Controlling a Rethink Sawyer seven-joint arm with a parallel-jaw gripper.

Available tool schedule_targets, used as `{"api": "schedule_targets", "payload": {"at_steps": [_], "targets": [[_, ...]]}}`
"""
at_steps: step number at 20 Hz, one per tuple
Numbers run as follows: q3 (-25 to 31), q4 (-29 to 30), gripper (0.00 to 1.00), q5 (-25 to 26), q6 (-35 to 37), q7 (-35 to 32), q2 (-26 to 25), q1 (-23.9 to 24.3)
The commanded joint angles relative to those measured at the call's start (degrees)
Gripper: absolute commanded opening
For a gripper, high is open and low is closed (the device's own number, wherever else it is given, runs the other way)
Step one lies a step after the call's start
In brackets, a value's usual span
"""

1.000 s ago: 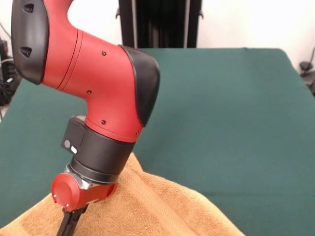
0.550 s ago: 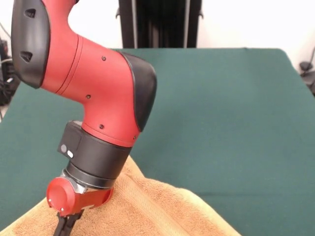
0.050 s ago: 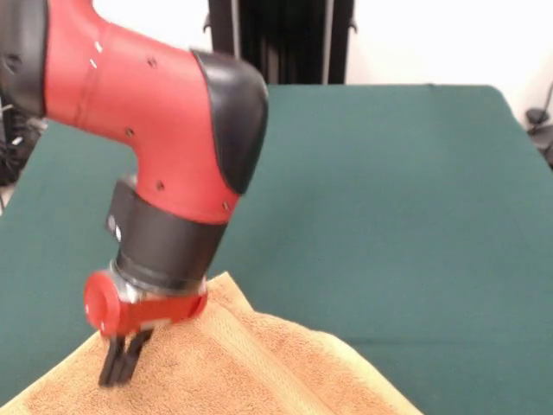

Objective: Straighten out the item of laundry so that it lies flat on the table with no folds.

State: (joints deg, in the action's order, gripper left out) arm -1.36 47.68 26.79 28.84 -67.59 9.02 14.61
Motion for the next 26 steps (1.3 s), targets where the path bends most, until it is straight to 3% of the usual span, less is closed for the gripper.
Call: {"api": "schedule_targets", "payload": {"at_steps": [1,6,12,26], "targets": [[8.3,19.5,0.00,-9.9,18.8,-1.9,14.0,0.1],[11.1,24.5,0.00,-16.0,22.1,-1.7,20.4,2.1],[12.3,26.2,0.00,-19.6,23.5,-1.1,23.4,3.5],[15.0,33.4,0.00,-25.7,14.2,-6.3,21.2,4.9]]}}
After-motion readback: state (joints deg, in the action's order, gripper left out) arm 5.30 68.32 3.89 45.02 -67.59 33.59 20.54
